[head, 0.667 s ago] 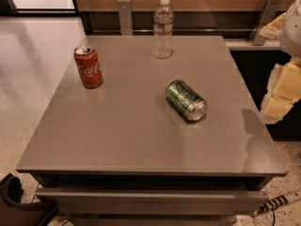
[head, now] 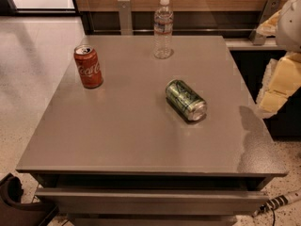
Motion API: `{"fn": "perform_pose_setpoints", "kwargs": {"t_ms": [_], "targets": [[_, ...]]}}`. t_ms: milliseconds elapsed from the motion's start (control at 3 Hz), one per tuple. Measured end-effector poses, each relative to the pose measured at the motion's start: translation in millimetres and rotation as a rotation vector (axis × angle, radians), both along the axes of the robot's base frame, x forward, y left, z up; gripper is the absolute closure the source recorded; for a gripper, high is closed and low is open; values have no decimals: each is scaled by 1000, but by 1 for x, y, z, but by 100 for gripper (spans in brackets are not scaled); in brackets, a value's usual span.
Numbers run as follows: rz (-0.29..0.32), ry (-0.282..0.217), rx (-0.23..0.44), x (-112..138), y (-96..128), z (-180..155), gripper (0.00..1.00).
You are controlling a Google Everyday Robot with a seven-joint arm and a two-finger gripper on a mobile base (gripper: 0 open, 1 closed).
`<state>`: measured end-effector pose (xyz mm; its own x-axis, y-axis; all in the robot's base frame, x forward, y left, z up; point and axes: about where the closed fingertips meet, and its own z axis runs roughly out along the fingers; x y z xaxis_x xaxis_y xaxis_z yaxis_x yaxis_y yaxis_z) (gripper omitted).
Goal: Place green can upright
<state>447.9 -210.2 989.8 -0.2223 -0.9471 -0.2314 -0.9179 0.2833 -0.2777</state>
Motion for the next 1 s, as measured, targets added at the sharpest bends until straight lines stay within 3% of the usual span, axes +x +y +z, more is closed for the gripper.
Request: {"fn": "perform_pose_setpoints", "kwargs": {"t_ms": [333,667,1000], "targets": [[-33,59,65,23,12,-5,0],[-158,176,169,54,43,-28,0],[-296,234,201,67,60,-38,0]]}}
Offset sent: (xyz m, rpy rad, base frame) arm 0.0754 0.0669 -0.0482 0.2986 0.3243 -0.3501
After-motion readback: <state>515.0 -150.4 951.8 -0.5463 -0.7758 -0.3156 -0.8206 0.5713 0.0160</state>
